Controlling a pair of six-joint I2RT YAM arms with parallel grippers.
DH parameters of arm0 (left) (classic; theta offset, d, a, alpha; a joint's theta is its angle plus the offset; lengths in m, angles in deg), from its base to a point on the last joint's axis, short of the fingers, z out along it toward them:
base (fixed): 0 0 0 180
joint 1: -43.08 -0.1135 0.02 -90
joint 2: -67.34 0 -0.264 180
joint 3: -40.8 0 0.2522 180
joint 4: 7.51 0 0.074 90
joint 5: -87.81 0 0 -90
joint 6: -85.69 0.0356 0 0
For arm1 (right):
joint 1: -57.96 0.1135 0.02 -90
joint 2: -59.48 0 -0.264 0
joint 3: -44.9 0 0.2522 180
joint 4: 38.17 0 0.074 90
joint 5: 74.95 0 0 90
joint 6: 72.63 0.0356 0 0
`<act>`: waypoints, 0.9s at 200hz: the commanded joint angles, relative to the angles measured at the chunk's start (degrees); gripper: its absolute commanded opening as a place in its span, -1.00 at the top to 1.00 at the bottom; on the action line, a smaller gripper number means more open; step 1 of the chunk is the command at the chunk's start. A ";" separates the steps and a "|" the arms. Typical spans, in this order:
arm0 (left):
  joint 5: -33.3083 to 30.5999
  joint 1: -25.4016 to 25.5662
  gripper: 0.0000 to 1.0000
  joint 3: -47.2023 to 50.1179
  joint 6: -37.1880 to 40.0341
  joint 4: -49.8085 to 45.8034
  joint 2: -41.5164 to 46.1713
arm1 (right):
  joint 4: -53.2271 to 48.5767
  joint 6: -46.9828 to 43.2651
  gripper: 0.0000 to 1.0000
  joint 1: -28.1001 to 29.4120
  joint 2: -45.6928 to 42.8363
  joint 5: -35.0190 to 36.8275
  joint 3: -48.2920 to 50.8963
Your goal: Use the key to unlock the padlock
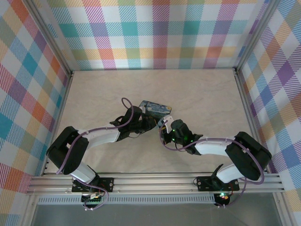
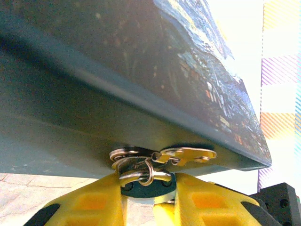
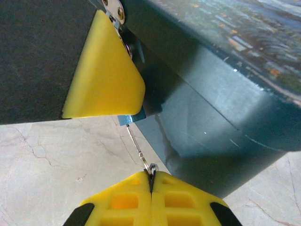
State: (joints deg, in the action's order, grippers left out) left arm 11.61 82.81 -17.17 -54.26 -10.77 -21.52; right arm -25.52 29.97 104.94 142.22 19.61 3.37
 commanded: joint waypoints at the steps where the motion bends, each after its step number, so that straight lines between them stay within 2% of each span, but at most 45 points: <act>1: -0.25 0.77 0.46 -2.24 -0.40 0.75 1.92 | 3.12 -0.25 1.00 0.48 1.18 0.45 -0.99; 180: 0.35 1.18 0.46 -3.03 -0.50 0.04 1.68 | 6.56 -1.22 1.00 0.49 3.13 1.66 -2.27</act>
State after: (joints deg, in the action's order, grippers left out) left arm 11.15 82.85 -17.87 -54.46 -11.19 -21.52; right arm -22.37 29.93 104.94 144.63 21.09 3.02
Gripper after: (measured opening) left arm 0.271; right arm 0.051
